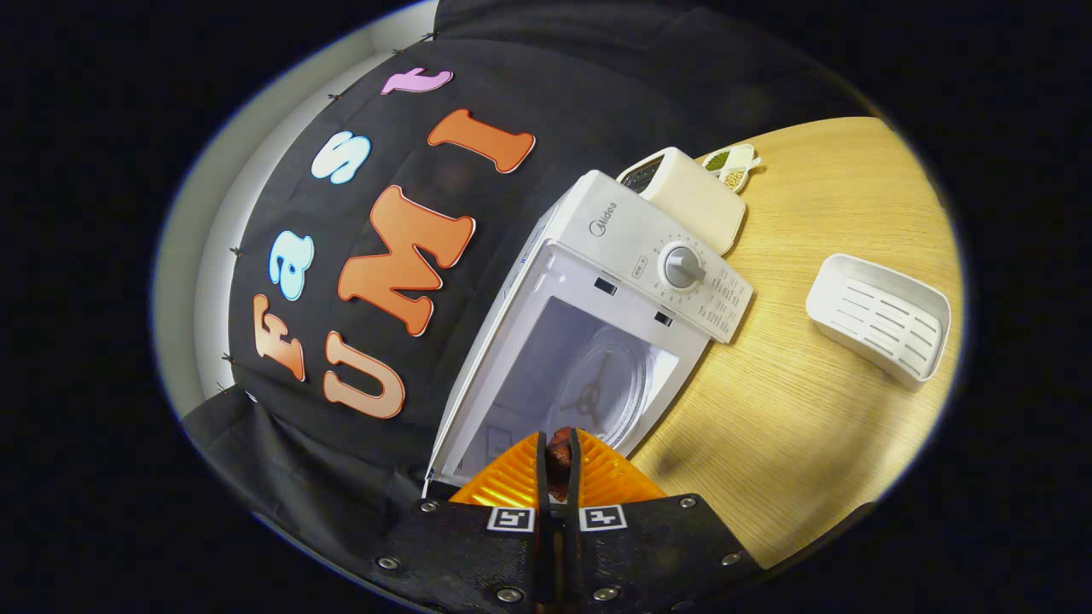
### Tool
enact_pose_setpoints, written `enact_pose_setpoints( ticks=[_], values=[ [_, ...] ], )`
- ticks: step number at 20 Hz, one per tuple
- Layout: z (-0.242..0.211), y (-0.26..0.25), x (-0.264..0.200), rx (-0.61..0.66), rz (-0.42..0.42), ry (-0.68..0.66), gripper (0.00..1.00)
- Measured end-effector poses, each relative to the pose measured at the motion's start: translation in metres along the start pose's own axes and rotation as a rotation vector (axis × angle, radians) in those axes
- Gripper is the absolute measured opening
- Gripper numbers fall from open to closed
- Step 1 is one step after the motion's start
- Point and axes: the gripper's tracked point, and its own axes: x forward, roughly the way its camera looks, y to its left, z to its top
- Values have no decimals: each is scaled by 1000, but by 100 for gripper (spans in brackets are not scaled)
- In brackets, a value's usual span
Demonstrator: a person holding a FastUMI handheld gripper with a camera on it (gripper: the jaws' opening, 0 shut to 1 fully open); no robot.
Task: Open the microwave, put the food inside, and close the microwave door.
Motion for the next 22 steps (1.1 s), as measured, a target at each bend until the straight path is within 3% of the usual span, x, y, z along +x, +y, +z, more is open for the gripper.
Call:
enact_pose_setpoints(
  ticks=[10, 18, 22],
  values=[
    [-8, -1, 93, 147, 7, -78, 5],
    [-33, -15, 145, 140, -48, -46, 5],
    [-40, -24, 158, 85, -112, -31, 21]
  ],
)
